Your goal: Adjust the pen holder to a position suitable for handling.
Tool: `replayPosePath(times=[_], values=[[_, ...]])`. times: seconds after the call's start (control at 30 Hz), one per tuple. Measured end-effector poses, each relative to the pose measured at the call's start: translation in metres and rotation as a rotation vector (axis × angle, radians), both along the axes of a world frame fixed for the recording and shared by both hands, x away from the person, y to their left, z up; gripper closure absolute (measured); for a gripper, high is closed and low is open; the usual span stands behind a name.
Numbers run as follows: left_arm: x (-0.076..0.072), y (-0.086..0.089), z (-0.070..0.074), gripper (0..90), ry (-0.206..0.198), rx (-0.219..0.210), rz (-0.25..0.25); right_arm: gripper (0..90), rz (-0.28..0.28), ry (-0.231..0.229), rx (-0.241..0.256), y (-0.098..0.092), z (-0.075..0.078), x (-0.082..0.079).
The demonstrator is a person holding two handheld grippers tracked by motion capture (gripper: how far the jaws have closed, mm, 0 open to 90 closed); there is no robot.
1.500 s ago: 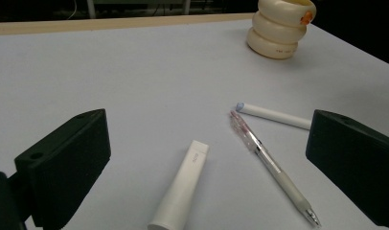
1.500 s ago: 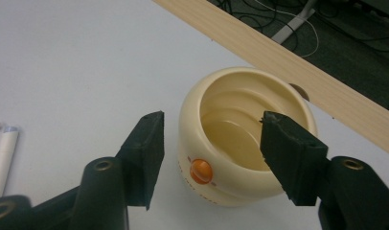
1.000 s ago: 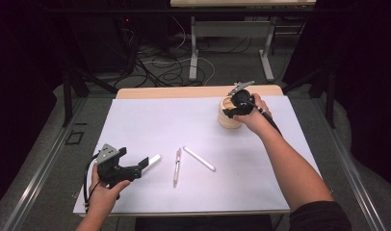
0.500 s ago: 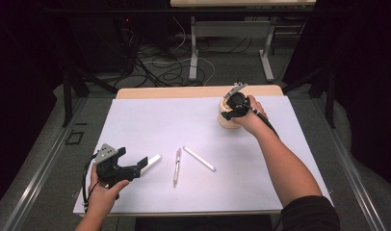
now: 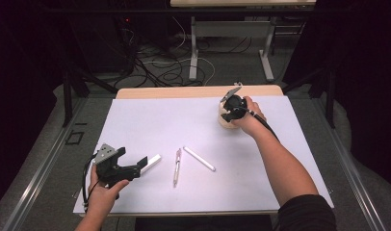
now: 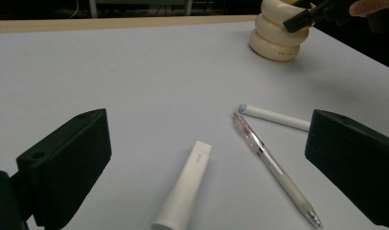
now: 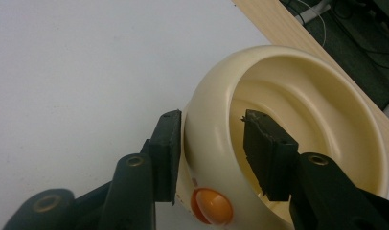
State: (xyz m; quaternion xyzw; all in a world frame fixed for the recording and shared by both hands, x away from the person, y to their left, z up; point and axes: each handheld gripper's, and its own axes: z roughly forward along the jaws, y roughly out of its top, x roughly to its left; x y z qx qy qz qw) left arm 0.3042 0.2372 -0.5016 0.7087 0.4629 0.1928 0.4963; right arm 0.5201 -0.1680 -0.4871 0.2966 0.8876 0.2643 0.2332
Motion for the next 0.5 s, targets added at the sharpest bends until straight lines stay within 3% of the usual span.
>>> replayPosePath(times=[0.1,0.13,0.2,0.5], values=[[0.0000,-0.0001,0.0000,2.0,0.000,0.000,-0.001,60.0,0.018,-0.017,-0.019,-0.0002,0.0012,0.0004],[0.0001,-0.0002,-0.0001,2.0,-0.001,0.000,-0.001,60.9,0.030,-0.027,0.003,0.0001,-0.0003,0.0011],[0.0002,-0.0001,-0.0002,2.0,0.000,-0.001,-0.001,62.3,0.026,-0.009,-0.032,0.0001,0.0025,0.0000],[0.0005,-0.0001,-0.0005,2.0,0.001,-0.002,-0.002,65.8,0.053,-0.023,-0.018,0.0020,0.0008,0.0004]])
